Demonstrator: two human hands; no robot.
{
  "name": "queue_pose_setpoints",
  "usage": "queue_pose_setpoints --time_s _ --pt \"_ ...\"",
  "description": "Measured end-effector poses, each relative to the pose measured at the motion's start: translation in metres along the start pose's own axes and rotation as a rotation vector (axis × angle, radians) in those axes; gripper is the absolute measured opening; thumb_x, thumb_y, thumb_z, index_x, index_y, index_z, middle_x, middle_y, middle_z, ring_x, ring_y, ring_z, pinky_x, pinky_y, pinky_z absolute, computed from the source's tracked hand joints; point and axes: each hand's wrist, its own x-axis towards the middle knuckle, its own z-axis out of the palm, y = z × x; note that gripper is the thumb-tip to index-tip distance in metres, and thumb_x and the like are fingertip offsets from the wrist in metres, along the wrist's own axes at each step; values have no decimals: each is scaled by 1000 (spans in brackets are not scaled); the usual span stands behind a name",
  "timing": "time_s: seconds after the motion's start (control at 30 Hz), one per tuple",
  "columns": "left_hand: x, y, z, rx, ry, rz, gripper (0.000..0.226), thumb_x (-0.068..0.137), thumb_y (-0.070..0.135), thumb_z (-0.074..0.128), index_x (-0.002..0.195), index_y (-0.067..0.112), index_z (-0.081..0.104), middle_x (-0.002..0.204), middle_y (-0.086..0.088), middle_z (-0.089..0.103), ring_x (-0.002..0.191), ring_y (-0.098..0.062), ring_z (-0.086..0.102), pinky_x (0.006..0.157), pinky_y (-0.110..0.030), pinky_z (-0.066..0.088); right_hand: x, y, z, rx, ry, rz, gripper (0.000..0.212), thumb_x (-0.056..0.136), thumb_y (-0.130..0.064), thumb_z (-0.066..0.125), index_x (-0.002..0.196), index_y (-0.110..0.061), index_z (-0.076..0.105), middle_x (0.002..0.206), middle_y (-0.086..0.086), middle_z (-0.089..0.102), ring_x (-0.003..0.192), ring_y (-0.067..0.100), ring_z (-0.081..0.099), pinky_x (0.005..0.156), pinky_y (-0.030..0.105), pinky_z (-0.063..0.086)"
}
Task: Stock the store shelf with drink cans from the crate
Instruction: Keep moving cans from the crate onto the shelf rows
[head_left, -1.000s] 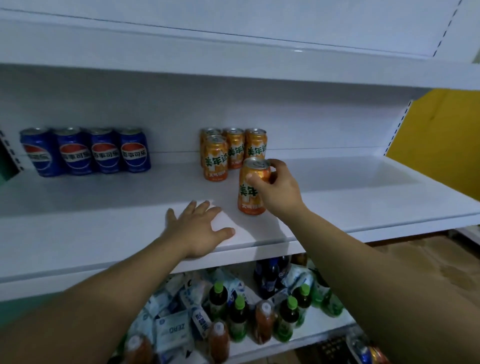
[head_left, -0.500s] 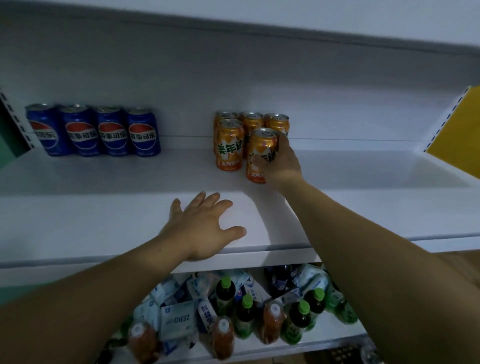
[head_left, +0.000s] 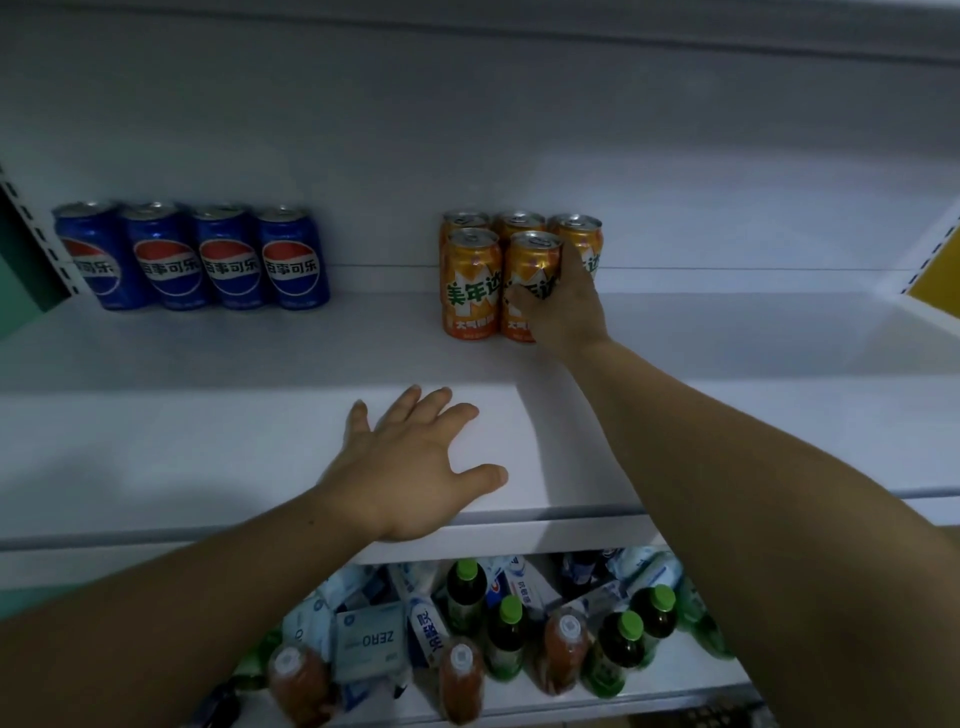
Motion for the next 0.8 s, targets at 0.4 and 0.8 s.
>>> queue_pose_setpoints --time_s 0.4,0.8 --pt "2 -1 -1 11 -6 12 78 84 76 26 150 39 7 160 11 -4 147 -14 -9 115 -56 -7 -31 -20 -36 -281 -183 151 79 78 -61 61 142 -26 32 137 8 50 121 29 51 101 43 43" --pt "-20 82 -22 -186 -127 277 91 72 70 55 148 27 28 157 5 23 141 -19 30 113 -46 28 -156 -30 -195 -713 -221 346 80 89 -63 49 151 -18 26 154 8 34 135 31 40 108 39 36"
